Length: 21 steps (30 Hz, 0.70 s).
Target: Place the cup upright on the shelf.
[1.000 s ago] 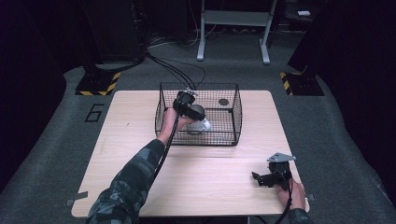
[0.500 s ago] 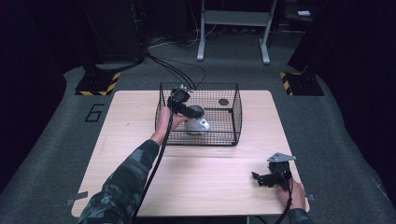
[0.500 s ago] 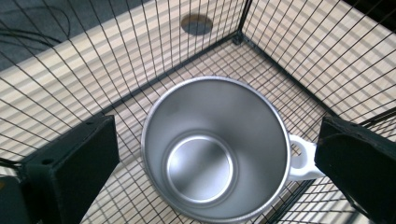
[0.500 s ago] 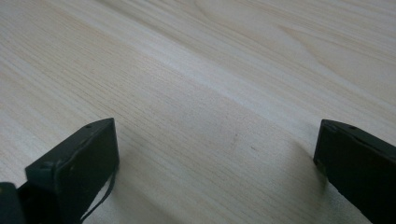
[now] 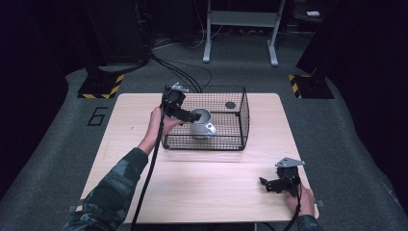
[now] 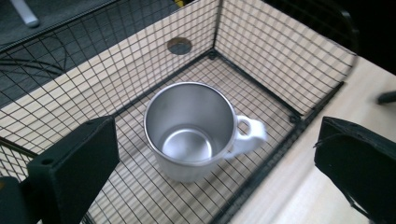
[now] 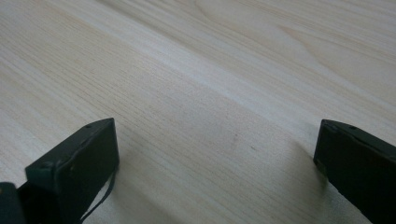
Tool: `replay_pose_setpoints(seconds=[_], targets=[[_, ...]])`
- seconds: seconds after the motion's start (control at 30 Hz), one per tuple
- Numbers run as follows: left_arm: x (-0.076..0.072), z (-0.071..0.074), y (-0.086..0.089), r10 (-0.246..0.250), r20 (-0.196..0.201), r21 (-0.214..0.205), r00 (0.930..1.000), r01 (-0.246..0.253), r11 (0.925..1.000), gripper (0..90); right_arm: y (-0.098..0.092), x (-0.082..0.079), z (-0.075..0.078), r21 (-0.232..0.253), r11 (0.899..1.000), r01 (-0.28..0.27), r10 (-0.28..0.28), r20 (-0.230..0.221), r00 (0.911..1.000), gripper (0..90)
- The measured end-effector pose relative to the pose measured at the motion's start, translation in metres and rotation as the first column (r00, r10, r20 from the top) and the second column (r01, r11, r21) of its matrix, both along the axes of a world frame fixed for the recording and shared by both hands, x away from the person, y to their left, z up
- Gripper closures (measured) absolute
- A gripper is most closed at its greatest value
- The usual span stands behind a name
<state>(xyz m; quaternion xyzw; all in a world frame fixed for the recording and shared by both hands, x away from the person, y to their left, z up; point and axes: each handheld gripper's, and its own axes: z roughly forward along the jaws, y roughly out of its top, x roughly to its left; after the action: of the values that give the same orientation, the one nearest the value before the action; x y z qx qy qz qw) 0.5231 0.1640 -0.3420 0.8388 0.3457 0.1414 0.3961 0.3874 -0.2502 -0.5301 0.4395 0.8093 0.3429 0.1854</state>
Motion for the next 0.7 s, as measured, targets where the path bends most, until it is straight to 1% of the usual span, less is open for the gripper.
replay_pose_setpoints(seconds=[0.1,0.17,0.2,0.23,0.3,0.33,0.37,0.4,0.43,0.5,0.57,0.6,0.63,0.67,0.7], targets=[[-0.015,0.006,0.008,-0.023,0.01,0.005,0.9997,0.022,0.9997,0.0,0.0,0.0,0.0,0.001,1.0,0.0,0.0,0.0,1.0,0.0],[-0.025,0.009,0.013,-0.025,0.025,0.007,0.9994,0.024,0.9997,0.0,0.0,0.0,0.0,-0.001,1.0,-0.001,0.001,-0.001,1.0,0.0],[-0.029,0.01,0.017,-0.031,0.03,0.008,0.9991,0.03,0.9995,0.0,0.001,0.0,0.0,0.004,1.0,0.007,-0.007,0.0,1.0,0.0],[-0.034,0.011,0.021,-0.031,0.031,0.0,0.999,0.031,0.9995,0.0,0.0,0.0,0.0,0.001,1.0,0.002,-0.002,0.0,1.0,0.0],[-0.044,0.013,0.028,-0.026,0.047,-0.006,0.9986,0.026,0.9996,0.0,0.0,0.0,0.0,0.001,1.0,0.001,-0.001,-0.001,1.0,0.0],[-0.051,0.013,0.034,-0.026,0.058,-0.003,0.998,0.026,0.9997,0.0,0.0,0.0,0.0,0.003,1.0,0.003,-0.003,-0.001,1.0,0.0],[-0.056,0.013,0.039,-0.025,0.06,-0.008,0.9979,0.026,0.9996,0.0,0.0,0.0,0.0,0.001,1.0,0.003,-0.003,-0.001,1.0,0.0],[-0.06,0.014,0.042,-0.024,0.063,-0.004,0.9977,0.025,0.9997,0.0,0.0,0.0,0.0,0.002,1.0,0.003,-0.003,0.0,1.0,0.0],[-0.066,0.013,0.048,-0.02,0.077,-0.005,0.9969,0.02,0.9998,0.0,0.0,0.0,0.0,-0.001,1.0,-0.001,0.001,-0.001,1.0,0.0],[-0.075,0.013,0.056,-0.016,0.074,-0.014,0.9971,0.017,0.9998,0.0,0.0,0.0,0.0,0.003,1.0,0.003,-0.003,-0.001,1.0,0.0],[-0.084,0.011,0.066,-0.006,0.087,-0.008,0.9962,0.007,0.9999,0.0,0.0,0.0,0.0,0.003,1.0,0.003,-0.003,-0.001,1.0,0.0],[-0.088,0.011,0.07,-0.003,0.089,-0.016,0.996,0.004,0.9999,0.0,0.0,0.0,0.0,0.0,1.0,0.001,-0.001,0.0,1.0,0.0],[-0.092,0.01,0.076,-0.003,0.092,-0.008,0.9957,0.004,1.0,0.0,0.001,0.0,0.0,0.005,1.0,0.006,-0.006,-0.001,1.0,0.0],[-0.097,0.008,0.081,0.005,0.096,-0.007,0.9954,-0.004,1.0,0.0,0.0,0.0,0.0,0.001,1.0,0.002,-0.002,0.0,1.0,0.0],[-0.103,0.005,0.088,0.018,0.107,-0.007,0.9941,-0.017,0.9998,0.0,0.0,0.0,0.0,0.003,1.0,0.004,-0.004,-0.001,1.0,0.0]])
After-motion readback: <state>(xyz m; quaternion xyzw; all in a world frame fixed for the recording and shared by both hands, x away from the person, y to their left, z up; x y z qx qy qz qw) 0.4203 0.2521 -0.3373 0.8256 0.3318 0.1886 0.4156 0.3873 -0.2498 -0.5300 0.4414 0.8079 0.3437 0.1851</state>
